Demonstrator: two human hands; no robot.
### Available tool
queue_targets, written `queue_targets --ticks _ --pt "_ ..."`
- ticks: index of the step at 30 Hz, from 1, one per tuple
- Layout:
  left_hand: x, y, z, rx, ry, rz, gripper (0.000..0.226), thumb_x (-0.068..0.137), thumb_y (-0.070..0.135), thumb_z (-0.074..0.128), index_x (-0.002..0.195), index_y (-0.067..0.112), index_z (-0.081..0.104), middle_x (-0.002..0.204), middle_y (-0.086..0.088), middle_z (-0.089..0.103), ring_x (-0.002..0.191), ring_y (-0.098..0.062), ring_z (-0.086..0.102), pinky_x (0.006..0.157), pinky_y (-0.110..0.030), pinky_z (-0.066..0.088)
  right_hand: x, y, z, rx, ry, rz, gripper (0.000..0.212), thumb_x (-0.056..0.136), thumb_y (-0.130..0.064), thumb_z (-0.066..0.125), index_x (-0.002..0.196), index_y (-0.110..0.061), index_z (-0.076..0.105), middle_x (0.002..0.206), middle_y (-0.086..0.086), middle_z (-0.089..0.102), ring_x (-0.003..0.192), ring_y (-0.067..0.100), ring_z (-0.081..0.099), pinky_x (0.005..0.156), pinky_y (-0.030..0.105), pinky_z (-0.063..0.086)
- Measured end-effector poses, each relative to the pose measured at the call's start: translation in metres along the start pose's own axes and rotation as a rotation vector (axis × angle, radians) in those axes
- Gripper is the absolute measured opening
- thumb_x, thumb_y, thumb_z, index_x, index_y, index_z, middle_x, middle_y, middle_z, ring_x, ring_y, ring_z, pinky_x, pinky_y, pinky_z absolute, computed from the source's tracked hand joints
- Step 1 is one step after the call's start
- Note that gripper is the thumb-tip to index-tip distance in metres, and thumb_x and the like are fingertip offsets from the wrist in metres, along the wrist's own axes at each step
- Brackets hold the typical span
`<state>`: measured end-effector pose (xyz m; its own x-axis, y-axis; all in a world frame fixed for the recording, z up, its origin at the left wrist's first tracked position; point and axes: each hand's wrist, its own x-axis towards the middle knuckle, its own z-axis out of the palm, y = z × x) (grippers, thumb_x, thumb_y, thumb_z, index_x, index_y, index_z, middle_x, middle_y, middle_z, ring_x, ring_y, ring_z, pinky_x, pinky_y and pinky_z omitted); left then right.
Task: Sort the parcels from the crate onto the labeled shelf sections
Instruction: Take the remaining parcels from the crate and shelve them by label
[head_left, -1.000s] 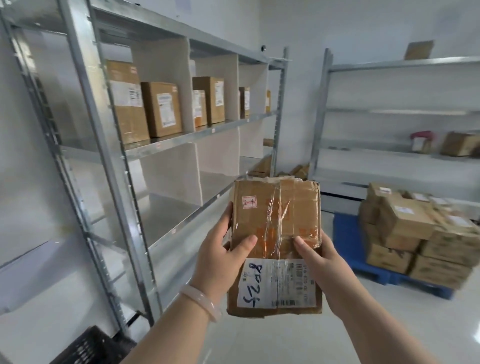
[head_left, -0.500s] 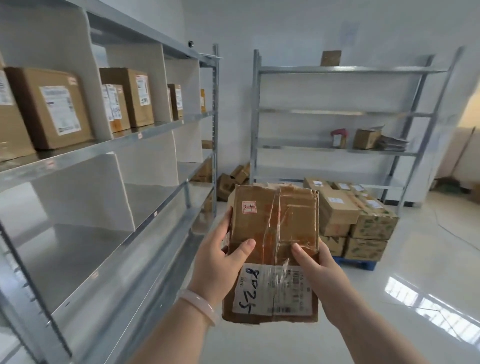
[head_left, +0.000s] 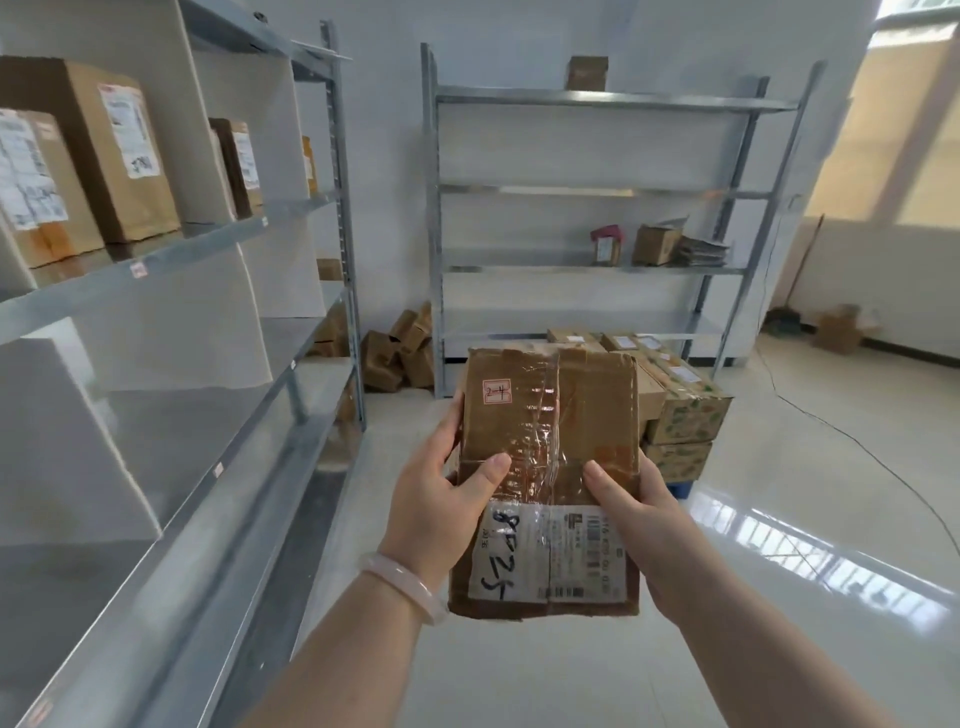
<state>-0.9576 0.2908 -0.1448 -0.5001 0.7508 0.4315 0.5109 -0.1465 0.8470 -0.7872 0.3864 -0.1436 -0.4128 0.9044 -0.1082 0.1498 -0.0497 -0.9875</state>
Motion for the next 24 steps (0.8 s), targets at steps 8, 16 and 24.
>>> queue_targets --ticks 8,16,24 --pt "0.096 -0.045 0.049 0.029 -0.006 -0.041 0.063 0.091 0.032 0.065 0.141 0.049 0.03 0.117 0.03 0.056 0.108 0.015 0.053 0.093 -0.016 0.05 0.12 0.01 -0.01 -0.035 0.003 0.035 0.058 0.087 -0.055 0.059 0.138 -0.048 0.033 0.114 -0.012 0.062 0.102 0.016 0.062 0.087 0.045 0.052" --pt "0.213 -0.078 0.108 0.073 0.055 -0.151 0.066 0.094 0.035 0.06 0.15 0.043 0.026 0.118 0.033 0.051 0.106 0.018 0.048 0.093 -0.014 0.045 0.271 -0.013 -0.028 -0.061 -0.106 0.091 0.062 0.087 -0.054 0.059 0.14 -0.045 0.028 0.111 -0.008 0.063 0.099 0.018 0.065 0.09 0.049 0.054" --pt "0.301 -0.135 0.124 0.087 0.056 -0.319 0.069 0.1 0.037 0.049 0.153 0.046 0.006 0.128 0.028 0.039 0.093 0.023 0.042 0.069 -0.001 0.041 0.387 -0.008 0.007 -0.089 -0.184 0.122 0.063 0.085 -0.057 0.059 0.139 -0.049 0.027 0.115 -0.009 0.061 0.103 0.019 0.063 0.094 0.05 0.052"
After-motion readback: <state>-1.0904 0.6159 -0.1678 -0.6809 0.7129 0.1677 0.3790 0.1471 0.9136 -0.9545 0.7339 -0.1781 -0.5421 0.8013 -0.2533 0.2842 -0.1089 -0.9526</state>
